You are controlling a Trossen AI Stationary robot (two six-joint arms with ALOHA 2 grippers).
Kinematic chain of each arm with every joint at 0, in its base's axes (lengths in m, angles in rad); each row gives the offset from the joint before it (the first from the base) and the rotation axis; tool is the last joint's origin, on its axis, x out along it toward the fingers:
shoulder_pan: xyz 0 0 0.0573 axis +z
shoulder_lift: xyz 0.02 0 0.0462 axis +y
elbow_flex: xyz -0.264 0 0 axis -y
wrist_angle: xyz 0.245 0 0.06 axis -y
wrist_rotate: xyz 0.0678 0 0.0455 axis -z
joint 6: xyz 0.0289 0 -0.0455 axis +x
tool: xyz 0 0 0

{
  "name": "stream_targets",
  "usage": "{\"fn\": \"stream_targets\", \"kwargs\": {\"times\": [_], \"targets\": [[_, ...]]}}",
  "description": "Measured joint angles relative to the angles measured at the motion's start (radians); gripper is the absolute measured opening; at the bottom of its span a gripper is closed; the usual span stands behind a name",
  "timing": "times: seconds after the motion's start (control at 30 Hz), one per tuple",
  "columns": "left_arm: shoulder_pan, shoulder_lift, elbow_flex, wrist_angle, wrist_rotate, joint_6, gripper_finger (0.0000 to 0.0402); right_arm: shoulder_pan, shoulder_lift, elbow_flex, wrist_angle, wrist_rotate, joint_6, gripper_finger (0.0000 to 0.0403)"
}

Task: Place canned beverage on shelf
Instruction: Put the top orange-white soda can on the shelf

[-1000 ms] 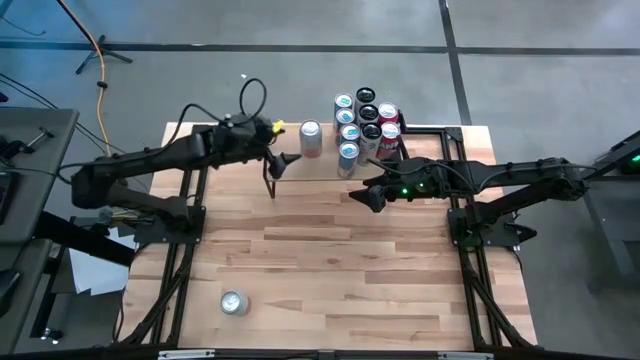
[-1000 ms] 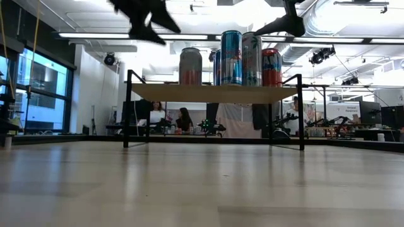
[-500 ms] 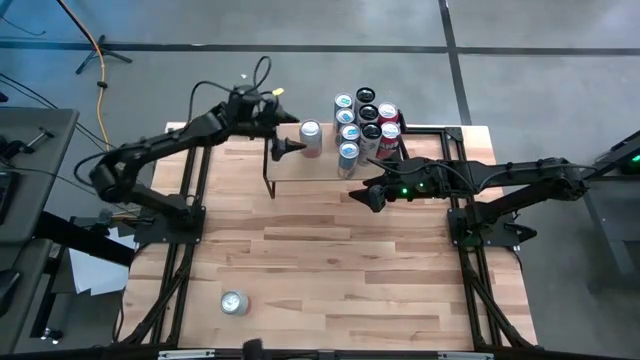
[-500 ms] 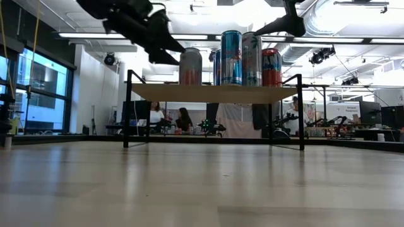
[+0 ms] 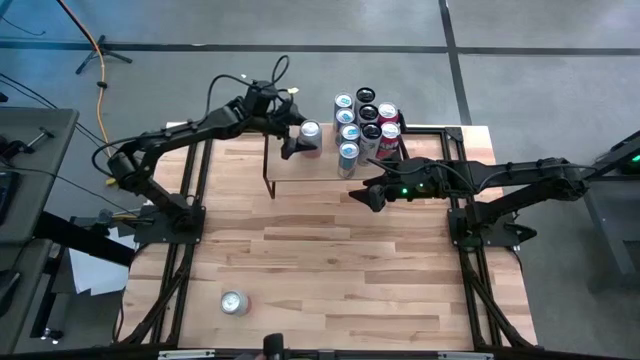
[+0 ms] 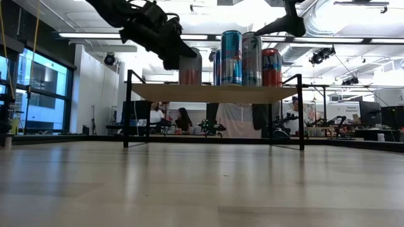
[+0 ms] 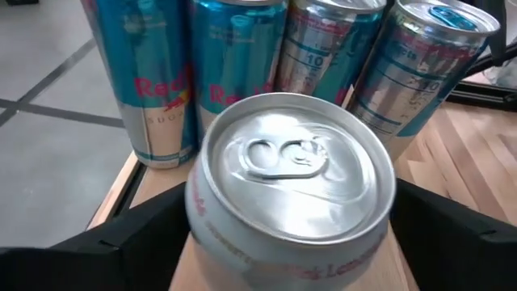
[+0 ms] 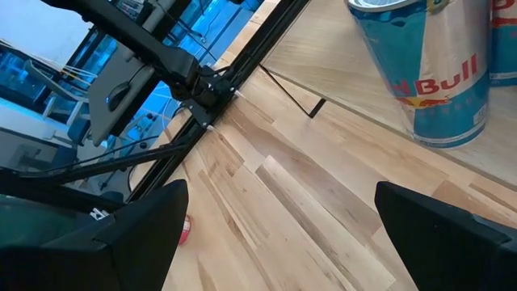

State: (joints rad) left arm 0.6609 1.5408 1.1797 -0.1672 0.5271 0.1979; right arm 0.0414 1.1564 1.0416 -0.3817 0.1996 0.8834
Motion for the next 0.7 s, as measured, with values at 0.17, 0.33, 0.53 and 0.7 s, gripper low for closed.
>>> {"fn": "stream_targets", "kwargs": {"times": [0.17, 0.33, 0.53, 0.7], "targets": [[-0.001, -0.019, 0.0, -0.01, -0.015, -0.017, 0.0278, 0.0, 0.0, 0.0, -0.003, 0.035, -0.01, 0.0385], [-0.008, -0.035, -0.001, -0.01, -0.121, -0.117, 0.0221, 0.0, 0.0, 0.0, -0.003, 0.037, -0.02, 0.0385], [-0.077, -0.038, -0.001, 0.008, -0.365, -0.248, 0.0236, 0.0, 0.0, 0.0, -0.003, 0.037, -0.051, 0.0385], [-0.19, -0.036, -0.001, 0.05, -0.522, -0.334, 0.0248, 0.0, 0.0, 0.0, -0.012, 0.037, -0.074, 0.0385]]}}
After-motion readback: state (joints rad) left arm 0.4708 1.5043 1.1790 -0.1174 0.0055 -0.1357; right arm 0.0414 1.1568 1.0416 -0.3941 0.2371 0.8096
